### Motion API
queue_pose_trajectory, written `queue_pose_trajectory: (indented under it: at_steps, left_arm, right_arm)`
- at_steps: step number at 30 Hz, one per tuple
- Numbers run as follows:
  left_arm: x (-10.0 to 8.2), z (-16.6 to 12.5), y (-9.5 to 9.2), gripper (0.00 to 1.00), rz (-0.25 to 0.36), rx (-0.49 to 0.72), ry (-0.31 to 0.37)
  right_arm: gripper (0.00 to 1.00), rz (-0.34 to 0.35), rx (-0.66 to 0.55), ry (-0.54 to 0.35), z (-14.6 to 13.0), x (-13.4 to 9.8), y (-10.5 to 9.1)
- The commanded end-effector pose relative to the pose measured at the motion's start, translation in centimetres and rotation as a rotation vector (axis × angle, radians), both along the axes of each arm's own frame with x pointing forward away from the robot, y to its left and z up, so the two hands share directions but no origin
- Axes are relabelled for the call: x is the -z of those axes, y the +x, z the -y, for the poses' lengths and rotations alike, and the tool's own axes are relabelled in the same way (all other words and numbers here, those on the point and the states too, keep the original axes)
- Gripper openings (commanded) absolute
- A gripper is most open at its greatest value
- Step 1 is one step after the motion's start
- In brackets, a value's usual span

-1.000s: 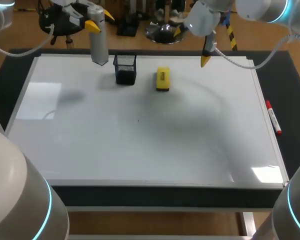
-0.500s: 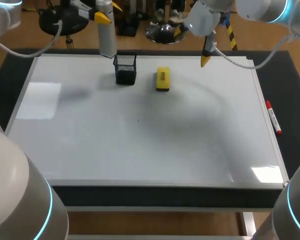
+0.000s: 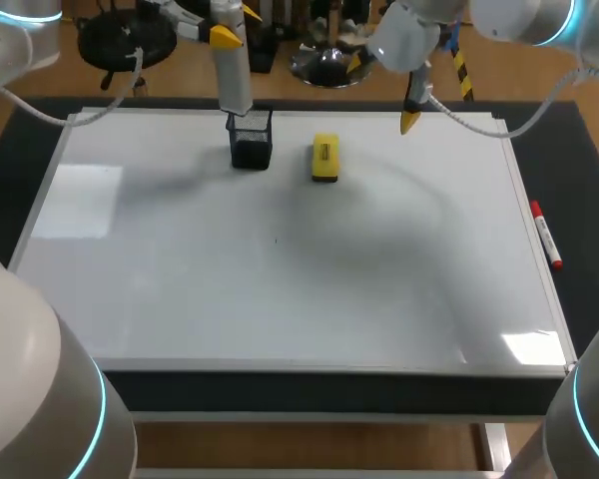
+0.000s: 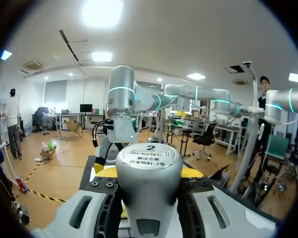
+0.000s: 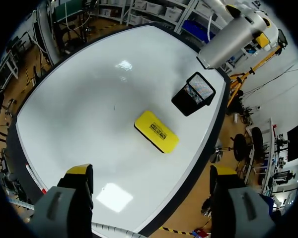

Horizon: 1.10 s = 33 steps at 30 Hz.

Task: Pick up the inspection probe, press it on each red-marked spot on the whiteboard one by one, put down the probe, pick up the eraser, and wipe off all the red marks.

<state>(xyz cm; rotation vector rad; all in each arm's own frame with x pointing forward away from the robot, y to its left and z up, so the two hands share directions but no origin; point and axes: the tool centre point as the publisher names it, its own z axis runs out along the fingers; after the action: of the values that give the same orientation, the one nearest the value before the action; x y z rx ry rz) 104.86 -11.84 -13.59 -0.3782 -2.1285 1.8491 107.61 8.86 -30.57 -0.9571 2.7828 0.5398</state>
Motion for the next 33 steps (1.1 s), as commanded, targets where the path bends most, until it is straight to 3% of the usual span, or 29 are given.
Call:
queue_pose_trajectory:
  at_steps: [1, 6, 8, 26, 33]
  left_arm:
    - [0.4, 0.6, -0.7, 0.0, 0.046, -0.308, 0.005]
    - [0.9, 0.5, -0.3, 0.0, 0.039, -0.314, -0.012]
    - [0.5, 0.2, -0.3, 0.0, 0.082, -0.272, -0.03]
    - [0.7, 0.3, -0.3, 0.0, 0.084, -0.267, -0.029]
    - [1.2, 0.4, 0.6, 0.0, 0.078, -0.339, -0.047]
  right_arm:
    - [1.0, 0.0, -0.001, -0.005, 0.0, -0.1, 0.0]
    - [1.0, 0.0, -0.001, -0.005, 0.0, -0.1, 0.0]
    - [1.0, 0.0, -0.001, -0.005, 0.0, -0.1, 0.0]
    - [1.0, 0.0, -0.001, -0.005, 0.0, -0.1, 0.0]
    - [1.0, 0.0, -0.001, -0.005, 0.0, -0.1, 0.0]
